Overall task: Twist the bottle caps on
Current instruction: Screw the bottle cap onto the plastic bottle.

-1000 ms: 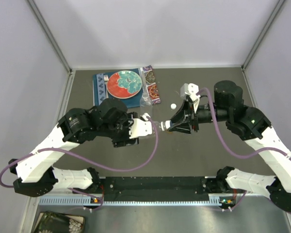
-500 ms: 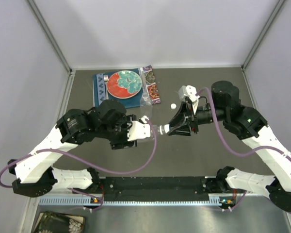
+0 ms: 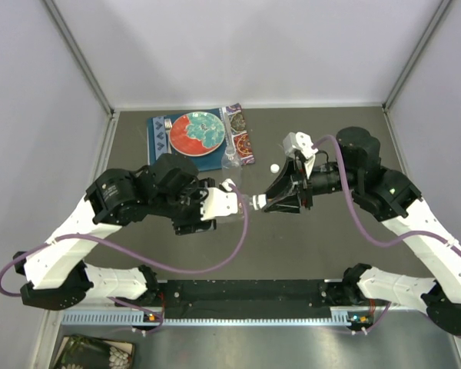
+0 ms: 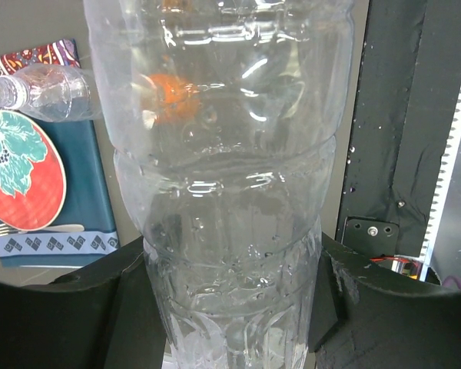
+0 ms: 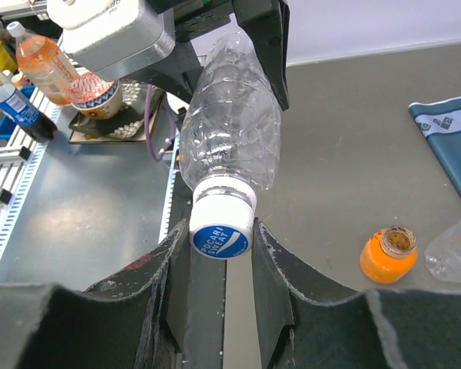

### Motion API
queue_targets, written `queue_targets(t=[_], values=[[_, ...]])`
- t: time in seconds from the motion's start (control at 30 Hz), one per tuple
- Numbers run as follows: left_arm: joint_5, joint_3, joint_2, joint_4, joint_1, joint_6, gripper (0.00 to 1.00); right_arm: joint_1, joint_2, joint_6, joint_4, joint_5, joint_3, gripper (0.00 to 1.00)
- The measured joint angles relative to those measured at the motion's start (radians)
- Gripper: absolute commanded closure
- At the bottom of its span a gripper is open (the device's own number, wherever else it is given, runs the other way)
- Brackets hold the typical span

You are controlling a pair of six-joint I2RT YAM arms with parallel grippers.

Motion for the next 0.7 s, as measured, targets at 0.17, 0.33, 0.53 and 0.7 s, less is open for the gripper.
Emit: queue_targets(t=[0.17,0.33,0.53,0.7], values=[[-0.01,0.004,0.003,-0.001,0.0,-0.002,0.48,0.0,0.0,0.018,0.014,0.001,-0.002,0.77],[-0.068,-0.002,0.003,0.008,-0.003,0.003,0.48,-0.005,0.0,0.042,0.051,0.01,-0.026,0.78],[-0.174,-0.026,0.008,0.03,-0.029,0.035,0.48,-0.01,0.0,0.083,0.062,0.029,-0.053,0.78],[-0.251,-0.034,0.009,0.06,-0.045,0.075,0.48,-0.016,0.0,0.123,0.072,0.039,-0.055,0.79]])
